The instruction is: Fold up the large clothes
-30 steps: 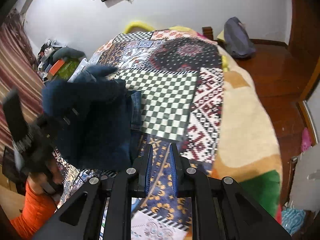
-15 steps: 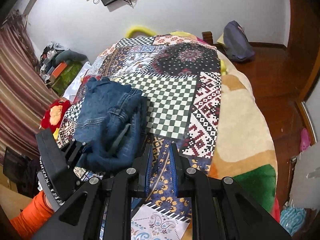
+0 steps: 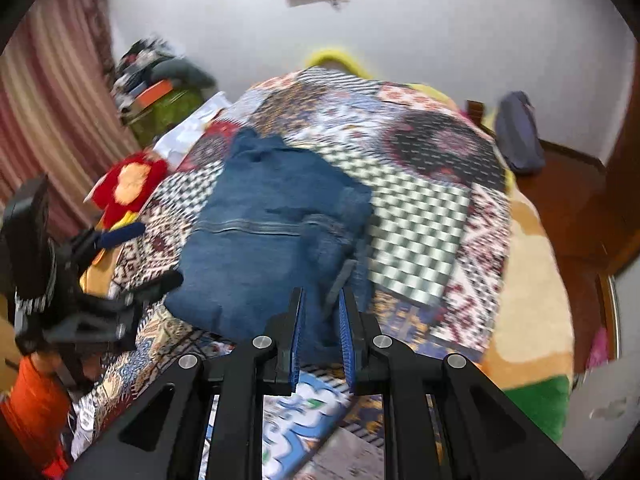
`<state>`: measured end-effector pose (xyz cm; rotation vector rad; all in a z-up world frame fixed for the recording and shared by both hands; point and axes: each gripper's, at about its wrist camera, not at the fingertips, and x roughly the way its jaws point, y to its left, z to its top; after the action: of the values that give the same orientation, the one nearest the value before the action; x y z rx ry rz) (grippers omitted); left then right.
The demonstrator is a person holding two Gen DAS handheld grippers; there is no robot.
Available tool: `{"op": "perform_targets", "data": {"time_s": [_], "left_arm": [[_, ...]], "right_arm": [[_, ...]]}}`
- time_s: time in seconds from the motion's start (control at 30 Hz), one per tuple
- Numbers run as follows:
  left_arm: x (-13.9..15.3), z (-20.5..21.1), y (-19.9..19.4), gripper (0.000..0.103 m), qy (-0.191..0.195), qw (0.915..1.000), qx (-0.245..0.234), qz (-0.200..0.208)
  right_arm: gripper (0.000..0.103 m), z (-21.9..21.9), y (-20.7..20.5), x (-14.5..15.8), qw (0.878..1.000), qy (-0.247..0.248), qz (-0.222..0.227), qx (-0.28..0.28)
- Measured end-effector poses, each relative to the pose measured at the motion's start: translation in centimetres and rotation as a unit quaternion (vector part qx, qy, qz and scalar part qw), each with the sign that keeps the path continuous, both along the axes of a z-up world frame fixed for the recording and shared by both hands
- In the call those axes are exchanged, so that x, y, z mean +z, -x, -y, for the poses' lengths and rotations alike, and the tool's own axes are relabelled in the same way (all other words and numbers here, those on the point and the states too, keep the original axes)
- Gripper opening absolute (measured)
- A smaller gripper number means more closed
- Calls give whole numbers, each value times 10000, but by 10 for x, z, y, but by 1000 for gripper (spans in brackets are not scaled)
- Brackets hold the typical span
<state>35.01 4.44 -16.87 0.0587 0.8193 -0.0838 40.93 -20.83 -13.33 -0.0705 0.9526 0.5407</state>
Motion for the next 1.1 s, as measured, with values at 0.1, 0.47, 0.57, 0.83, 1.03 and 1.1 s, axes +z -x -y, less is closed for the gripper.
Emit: {"op": "perform_targets", "data": {"time_s": [0.1, 0.47, 0.57, 0.83, 1.03, 1.1], "left_arm": [[-16, -20, -2, 96, 72, 9996, 161, -241], [-65, -31, 5, 98, 294, 9977, 393, -465], [-67, -32, 9, 98, 207, 9980, 285, -525], [-74, -49, 17, 103, 195, 9964, 486, -660], [-78, -66, 21, 103, 460, 9927, 692, -872], [-77, -65, 23, 101, 109, 9929, 833, -847]], "right_arm": [[12, -27, -9, -14, 9994, 258, -16, 213], [12, -25, -36, -98, 9917, 1117, -466, 442], [12, -18, -33, -98, 9917, 1069, -480, 535], [12, 3, -31, -103, 9943, 641, -771, 360], [92, 23, -24, -101, 9923, 1185, -365, -26], [93, 33, -22, -101, 9916, 1265, -229, -128]]}}
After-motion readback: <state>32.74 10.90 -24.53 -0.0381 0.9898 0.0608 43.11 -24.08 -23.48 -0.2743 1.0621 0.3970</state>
